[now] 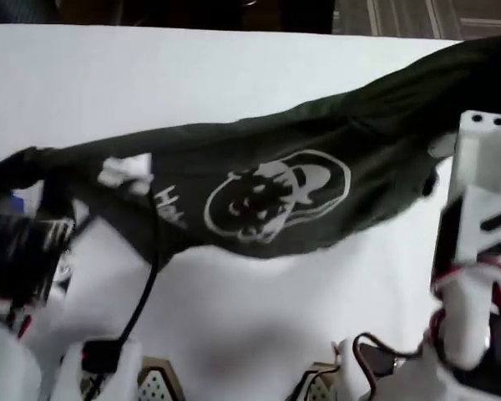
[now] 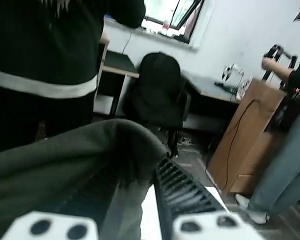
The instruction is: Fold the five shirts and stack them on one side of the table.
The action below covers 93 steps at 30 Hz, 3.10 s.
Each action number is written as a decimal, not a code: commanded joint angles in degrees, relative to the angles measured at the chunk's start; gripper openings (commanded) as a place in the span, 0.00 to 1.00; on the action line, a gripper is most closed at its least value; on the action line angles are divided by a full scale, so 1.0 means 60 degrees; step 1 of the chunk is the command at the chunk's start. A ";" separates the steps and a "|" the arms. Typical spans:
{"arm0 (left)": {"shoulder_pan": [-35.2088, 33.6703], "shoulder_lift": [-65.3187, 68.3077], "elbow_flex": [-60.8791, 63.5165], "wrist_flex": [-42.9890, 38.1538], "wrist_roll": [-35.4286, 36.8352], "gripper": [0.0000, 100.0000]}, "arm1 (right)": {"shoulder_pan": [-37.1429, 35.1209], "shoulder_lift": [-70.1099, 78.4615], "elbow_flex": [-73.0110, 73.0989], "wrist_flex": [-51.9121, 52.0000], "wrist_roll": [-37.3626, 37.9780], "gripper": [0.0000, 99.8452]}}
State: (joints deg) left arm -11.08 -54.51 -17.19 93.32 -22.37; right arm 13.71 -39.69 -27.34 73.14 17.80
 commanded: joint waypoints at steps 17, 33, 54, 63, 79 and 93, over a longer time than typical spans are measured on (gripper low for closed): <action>-0.0908 -0.1172 -0.0462 -0.0938 0.0029 0.03 | 0.0095 0.0037 -0.2784 0.1473 -0.0073 0.02; -0.0835 -0.0894 0.7231 -0.5553 0.0073 0.03 | 0.0007 0.1927 0.3473 -0.2103 -0.0088 0.02; -0.0264 0.9216 0.1795 -0.5128 0.0073 0.03 | -0.1810 0.9150 -0.0542 -0.1341 -0.0147 0.02; 0.0278 1.0711 -0.1033 -0.1656 0.0000 0.03 | -0.1824 1.0498 -0.3355 0.1531 -0.0440 0.02; 0.0689 0.9890 0.0095 0.1495 -0.0088 0.03 | -0.0842 1.0484 -0.3575 0.4696 0.0762 0.02; 0.0982 0.5934 0.7187 -0.1114 -0.0484 0.03 | -0.0447 0.5018 0.3634 0.4022 0.2755 0.02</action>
State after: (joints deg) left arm -5.63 -14.59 21.76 89.01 -24.92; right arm 10.29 -0.92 -14.07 99.69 32.40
